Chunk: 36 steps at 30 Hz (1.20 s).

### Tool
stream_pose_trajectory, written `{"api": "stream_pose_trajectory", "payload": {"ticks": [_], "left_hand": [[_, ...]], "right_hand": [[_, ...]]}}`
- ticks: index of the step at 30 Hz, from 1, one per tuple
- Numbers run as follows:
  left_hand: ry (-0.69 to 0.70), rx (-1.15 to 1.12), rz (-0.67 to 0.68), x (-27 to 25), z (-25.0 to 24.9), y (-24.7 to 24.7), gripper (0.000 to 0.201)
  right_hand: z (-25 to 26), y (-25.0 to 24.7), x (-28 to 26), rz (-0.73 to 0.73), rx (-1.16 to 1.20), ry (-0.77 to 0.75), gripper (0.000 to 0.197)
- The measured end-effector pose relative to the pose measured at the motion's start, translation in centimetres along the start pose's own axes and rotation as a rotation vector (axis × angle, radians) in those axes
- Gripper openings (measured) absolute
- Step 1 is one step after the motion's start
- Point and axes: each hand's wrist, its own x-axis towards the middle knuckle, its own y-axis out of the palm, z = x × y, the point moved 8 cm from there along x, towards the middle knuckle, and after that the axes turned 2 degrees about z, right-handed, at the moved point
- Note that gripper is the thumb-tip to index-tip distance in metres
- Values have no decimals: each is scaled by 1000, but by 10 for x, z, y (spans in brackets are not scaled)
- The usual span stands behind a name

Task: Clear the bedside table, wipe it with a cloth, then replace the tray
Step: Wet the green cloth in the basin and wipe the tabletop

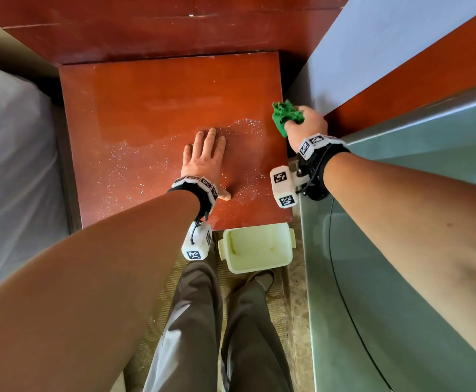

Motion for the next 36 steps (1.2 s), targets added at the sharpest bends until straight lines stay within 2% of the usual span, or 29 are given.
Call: {"api": "stream_pose_trajectory", "payload": {"ticks": [4,9,14,19,24,26,28,33,36], "left_hand": [[2,9,3,0,0,-1,146],[8,-2,2,0,0,-1,145],[4,-6,13,0,0,0,146],[-2,-2,12,0,0,0,148],[-3,-1,16,-2,-1,-1,147],[-5,1,12,-1,-1,-1,147],[-9,0,14,-1,-1,-1,147],[-6,-1,13,-1,0,-1,147],[-7,-1,18,-1,0,-1,146]], "right_hand": [[11,4,15,-58,-37,2,40],[19,17,20,12,-141,-49,44],[25,29,13,135,-206,-209,46],[25,57,-28,330,-337,-429,46],[12,72,-68,453,-364,-536,46],[9,74,-69,511,-367,-501,44],[7,66,-59,473,-283,-397,41],[8,18,-12,45,23,-86,36],[13,14,11,-21,12,-34,40]]}}
